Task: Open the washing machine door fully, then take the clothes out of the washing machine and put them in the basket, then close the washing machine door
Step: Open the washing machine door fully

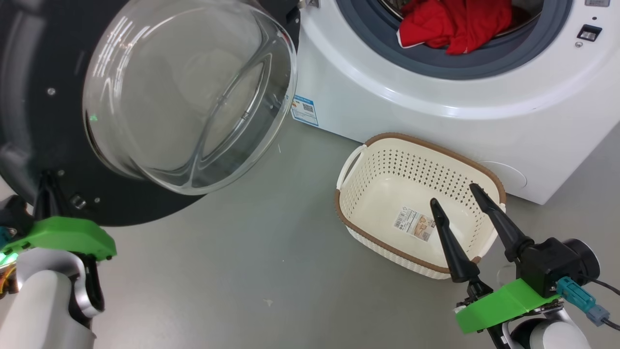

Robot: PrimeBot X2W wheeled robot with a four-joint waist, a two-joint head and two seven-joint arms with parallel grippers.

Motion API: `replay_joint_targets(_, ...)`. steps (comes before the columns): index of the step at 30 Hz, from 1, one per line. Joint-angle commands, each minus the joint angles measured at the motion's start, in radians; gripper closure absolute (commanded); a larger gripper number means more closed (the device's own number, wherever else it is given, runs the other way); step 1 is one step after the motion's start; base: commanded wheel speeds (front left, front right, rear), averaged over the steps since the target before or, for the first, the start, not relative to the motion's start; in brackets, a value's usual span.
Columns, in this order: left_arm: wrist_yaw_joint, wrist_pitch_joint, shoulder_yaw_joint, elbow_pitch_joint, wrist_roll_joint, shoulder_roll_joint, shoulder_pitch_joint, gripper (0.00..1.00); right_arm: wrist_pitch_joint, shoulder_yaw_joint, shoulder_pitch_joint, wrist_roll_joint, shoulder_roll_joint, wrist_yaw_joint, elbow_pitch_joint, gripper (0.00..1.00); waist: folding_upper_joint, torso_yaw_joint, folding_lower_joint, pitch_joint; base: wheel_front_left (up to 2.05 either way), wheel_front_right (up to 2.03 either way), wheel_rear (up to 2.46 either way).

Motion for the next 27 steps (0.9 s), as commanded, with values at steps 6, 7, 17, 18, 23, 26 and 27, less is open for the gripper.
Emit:
replay_joint_targets(6,-0.014,-0.012,0.08,0.022,0.024,0.059,-0.066,1.0,0.004,0.032,-0.028,-0.01,0.005,0.006,-0.036,0.0,0.0,-0.012,0.0,0.012,0.0,0.0,0.0)
replay_joint_targets(7,-0.017,-0.012,0.084,0.03,0.026,0.058,-0.069,1.0,0.005,0.033,-0.029,-0.011,0.005,0.006,-0.036,0.0,0.0,-0.014,0.0,0.013,0.0,0.0,0.0)
replay_joint_targets(17,-0.045,-0.012,0.13,0.095,0.056,0.047,-0.097,1.0,0.007,0.03,-0.039,-0.012,0.005,0.006,-0.034,0.0,0.0,-0.027,0.0,0.019,0.0,0.0,0.0)
replay_joint_targets(18,-0.047,-0.012,0.134,0.097,0.06,0.046,-0.097,1.0,0.006,0.03,-0.04,-0.011,0.005,0.006,-0.033,0.0,0.0,-0.028,0.0,0.019,0.0,0.0,0.0)
replay_joint_targets(23,-0.061,-0.012,0.155,0.108,0.076,0.043,-0.097,1.0,0.002,0.029,-0.042,-0.007,0.005,0.006,-0.027,0.0,0.0,-0.032,0.0,0.017,0.0,0.0,0.0)
replay_joint_targets(26,-0.072,-0.012,0.168,0.107,0.086,0.039,-0.094,1.0,-0.002,0.029,-0.044,-0.003,0.005,0.006,-0.023,0.0,0.0,-0.032,0.0,0.015,0.0,0.0,0.0)
replay_joint_targets(27,-0.076,-0.012,0.171,0.104,0.088,0.035,-0.09,1.0,-0.003,0.029,-0.044,-0.002,0.005,0.006,-0.021,0.0,0.0,-0.032,0.0,0.013,0.0,0.0,0.0)
